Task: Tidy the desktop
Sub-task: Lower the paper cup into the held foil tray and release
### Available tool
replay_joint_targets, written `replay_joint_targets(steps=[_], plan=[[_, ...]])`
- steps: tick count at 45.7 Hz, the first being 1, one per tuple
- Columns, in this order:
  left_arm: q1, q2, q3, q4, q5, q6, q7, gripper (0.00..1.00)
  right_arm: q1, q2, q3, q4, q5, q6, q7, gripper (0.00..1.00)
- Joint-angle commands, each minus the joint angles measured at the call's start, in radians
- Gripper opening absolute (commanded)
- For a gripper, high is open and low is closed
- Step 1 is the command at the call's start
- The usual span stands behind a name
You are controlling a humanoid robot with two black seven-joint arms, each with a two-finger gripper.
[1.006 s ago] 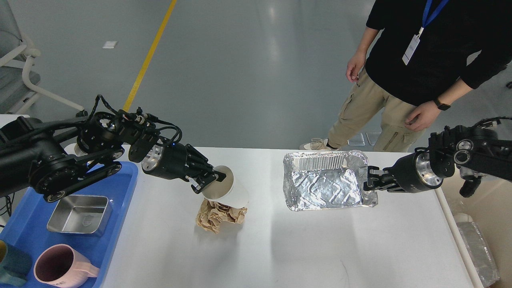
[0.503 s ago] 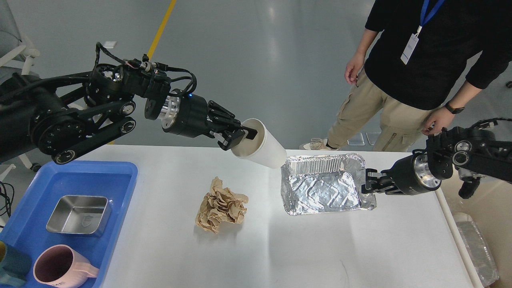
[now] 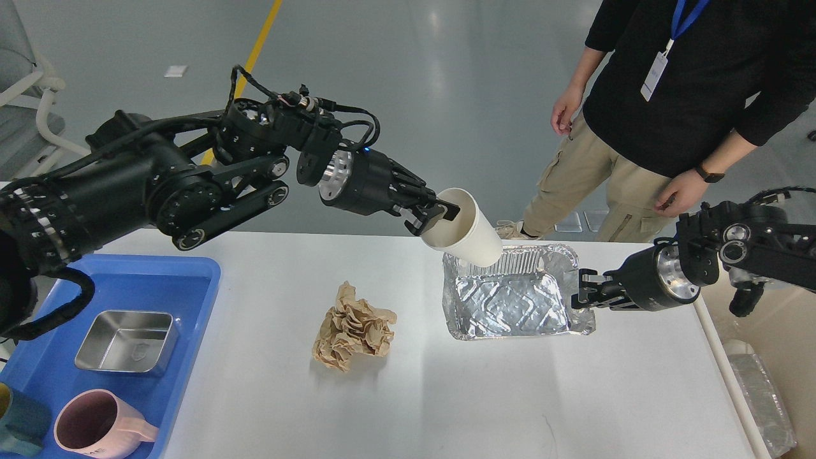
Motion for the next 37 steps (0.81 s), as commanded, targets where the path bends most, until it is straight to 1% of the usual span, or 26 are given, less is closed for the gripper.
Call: replay_joint_targets(steps=[1, 13, 20, 23, 37], plan=[[-0.002, -0.085, 0.003, 0.059, 0.001, 0.002, 0.0, 0.04, 0.008, -0.003, 0.002, 0.016, 0.0, 0.0, 0.0, 0.0], [-0.028, -0.171, 0.007, 0.105, 0.012, -0.001, 0.011, 0.05, 0.009, -0.005, 0.008, 0.02, 0.0, 0.0, 0.0, 0.0], [-0.049, -0.205, 0.111, 0.134, 0.008, 0.003, 0.011, 0.05, 0.011, -0.006, 0.01, 0.023, 0.0, 0.0, 0.0, 0.0], [-0.049, -0.224, 0.133, 0.157, 0.005, 0.008, 0.012, 0.05, 0.012, -0.006, 0.014, 0.028, 0.0, 0.0, 0.0, 0.0], [-0.049, -0.283, 0.135, 0.206, 0.003, 0.009, 0.012, 0.05, 0.014, -0.028, 0.021, 0.042, 0.0, 0.002, 0.0, 0.0]])
